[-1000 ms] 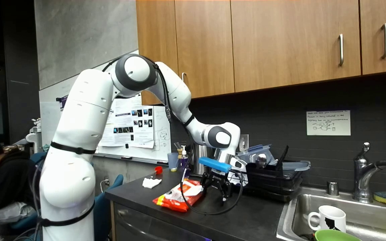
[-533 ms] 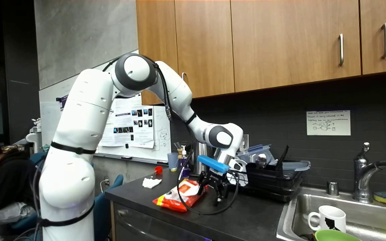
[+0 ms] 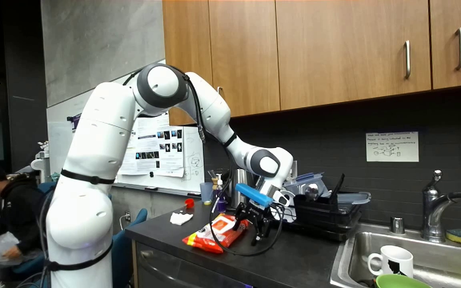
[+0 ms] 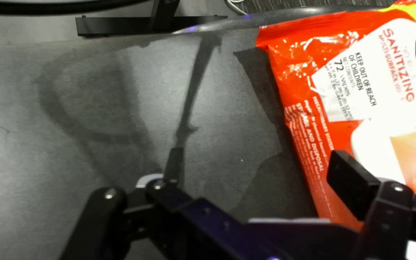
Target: Close the lid of the orange bag of wet wipes
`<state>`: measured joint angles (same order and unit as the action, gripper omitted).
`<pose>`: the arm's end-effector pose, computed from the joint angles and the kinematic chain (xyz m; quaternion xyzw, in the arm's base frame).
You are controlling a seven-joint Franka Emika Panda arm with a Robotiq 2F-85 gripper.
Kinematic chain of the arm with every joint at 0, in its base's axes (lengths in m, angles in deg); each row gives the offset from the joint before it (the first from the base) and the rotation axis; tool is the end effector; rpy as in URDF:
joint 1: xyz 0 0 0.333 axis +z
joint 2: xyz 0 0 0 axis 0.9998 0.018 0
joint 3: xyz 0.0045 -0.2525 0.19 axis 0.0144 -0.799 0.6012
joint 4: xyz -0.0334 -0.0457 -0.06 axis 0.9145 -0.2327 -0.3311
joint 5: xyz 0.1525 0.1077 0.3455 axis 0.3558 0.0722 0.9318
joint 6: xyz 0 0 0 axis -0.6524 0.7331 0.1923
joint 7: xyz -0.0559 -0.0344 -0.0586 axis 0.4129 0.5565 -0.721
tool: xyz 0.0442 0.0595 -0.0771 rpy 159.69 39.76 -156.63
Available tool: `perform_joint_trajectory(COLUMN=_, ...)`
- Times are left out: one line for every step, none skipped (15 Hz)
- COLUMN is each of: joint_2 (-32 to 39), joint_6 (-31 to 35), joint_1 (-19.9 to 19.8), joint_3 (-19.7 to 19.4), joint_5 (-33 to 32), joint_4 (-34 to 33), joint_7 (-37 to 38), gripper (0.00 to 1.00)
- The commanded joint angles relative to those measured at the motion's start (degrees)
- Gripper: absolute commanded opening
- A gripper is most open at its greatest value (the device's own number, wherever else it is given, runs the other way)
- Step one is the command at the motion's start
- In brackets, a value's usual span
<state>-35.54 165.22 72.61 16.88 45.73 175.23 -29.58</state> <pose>0.4972 -0.2015 0.2724 -0.9645 0.0594 0.1984 0.1638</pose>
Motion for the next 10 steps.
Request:
perform_joint_trajectory(joint_2=-1.3, joint_6=-2.0, joint_1=-0.1, joint_3=0.1, joint_5=1.2, joint_4=0.2, joint_7=-1.1, gripper=1.0)
perform_joint_trajectory(joint_2=-1.5, joint_6=-2.1, joint_1=0.0, joint_3=0.1, joint_5=1.1, joint_4=0.3, joint_7=-1.0, gripper=1.0)
perform_joint_trajectory(joint_2=-1.8, joint_6=-2.3, joint_1=0.2, joint_3=0.2, joint_5=1.0, joint_4=0.6, joint_7=-1.1, gripper=1.0)
perform_joint_trajectory(joint_2=-2.2, joint_6=-2.4, joint_1=0.3, joint_3=0.3, joint_5=1.0, joint_4=0.8, joint_7=-1.2, gripper=1.0)
perform_joint_trajectory(joint_2=-2.5, joint_6=-2.5, joint_1=0.5, joint_3=0.4, joint_5=1.0, joint_4=1.0, joint_7=-1.2, gripper=1.0)
perform_joint_trajectory(joint_2=-2.9, joint_6=-2.6, joint_1=0.7, joint_3=0.6, joint_5=1.0, joint_4=1.2, joint_7=-1.3, gripper=1.0)
perform_joint_trajectory(joint_2=-3.3, joint_6=-2.8, joint_1=1.0, joint_3=0.8, joint_5=1.0, joint_4=1.4, joint_7=-1.4, gripper=1.0)
perform_joint_trajectory(joint_2=-3.7, joint_6=-2.9, joint_1=1.2, joint_3=0.9, joint_5=1.1, joint_4=1.5, joint_7=-1.6, gripper=1.0)
perform_joint_trajectory(joint_2=-4.1, joint_6=-3.1, joint_1=1.5, joint_3=1.2, joint_5=1.1, joint_4=1.7, joint_7=-1.7, gripper=1.0)
perform_joint_trajectory(joint_2=-4.3, joint_6=-3.3, joint_1=1.8, joint_3=1.3, joint_5=1.1, joint_4=1.8, joint_7=-1.8, gripper=1.0)
